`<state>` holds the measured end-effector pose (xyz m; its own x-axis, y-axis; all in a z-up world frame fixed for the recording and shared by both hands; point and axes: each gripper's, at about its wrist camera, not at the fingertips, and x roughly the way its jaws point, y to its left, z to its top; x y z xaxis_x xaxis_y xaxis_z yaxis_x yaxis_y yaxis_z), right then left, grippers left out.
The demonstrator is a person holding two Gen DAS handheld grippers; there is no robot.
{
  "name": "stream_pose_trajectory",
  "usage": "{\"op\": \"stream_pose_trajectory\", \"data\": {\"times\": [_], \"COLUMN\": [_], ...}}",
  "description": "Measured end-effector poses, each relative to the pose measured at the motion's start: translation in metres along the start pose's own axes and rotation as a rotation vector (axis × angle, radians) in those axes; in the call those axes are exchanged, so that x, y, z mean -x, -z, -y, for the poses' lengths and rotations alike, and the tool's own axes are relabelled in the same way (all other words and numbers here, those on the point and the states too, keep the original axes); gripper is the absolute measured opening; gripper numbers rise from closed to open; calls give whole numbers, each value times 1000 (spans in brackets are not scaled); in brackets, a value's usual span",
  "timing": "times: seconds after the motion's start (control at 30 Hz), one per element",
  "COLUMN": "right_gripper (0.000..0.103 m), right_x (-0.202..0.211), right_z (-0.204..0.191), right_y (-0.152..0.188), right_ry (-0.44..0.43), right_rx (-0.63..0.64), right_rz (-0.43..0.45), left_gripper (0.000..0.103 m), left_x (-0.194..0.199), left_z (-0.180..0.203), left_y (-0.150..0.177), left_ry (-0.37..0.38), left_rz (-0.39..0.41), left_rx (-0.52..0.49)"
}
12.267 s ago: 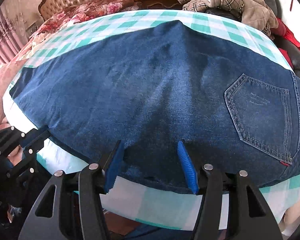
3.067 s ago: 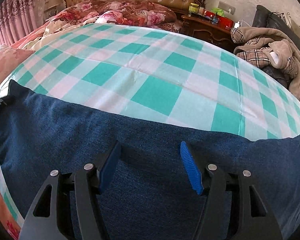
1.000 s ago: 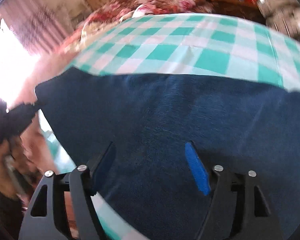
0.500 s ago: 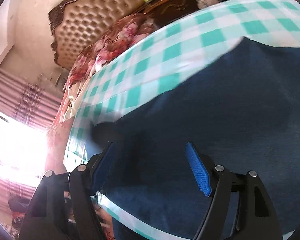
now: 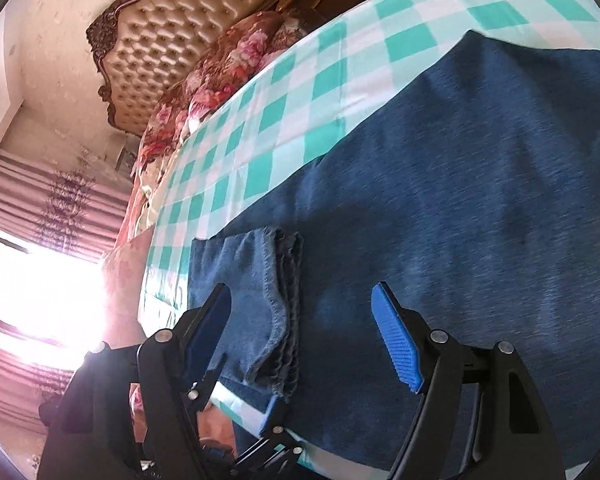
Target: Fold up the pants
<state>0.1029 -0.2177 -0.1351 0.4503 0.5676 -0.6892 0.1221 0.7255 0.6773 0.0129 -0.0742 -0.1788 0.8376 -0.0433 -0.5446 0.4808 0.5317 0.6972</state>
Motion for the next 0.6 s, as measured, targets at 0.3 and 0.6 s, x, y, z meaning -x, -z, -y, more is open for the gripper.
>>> {"op": "stream_pose_trajectory", "data": {"times": [0.3,0.6], "right_gripper": [78,78], "right_x": [-13,-56], "right_z": [13,2], "right_y": [-2,-2], "right_ry": [-64,-226], "right_rx": [-136,-264], "right_rz": [-105,-249], "left_gripper": [11,11], "left_x": [6,24], "left_z": [-32,-51], "left_y": [-2,-5], "left_ry": [68,83], "left_rz": [43,66], "left_rx": [171,240]}}
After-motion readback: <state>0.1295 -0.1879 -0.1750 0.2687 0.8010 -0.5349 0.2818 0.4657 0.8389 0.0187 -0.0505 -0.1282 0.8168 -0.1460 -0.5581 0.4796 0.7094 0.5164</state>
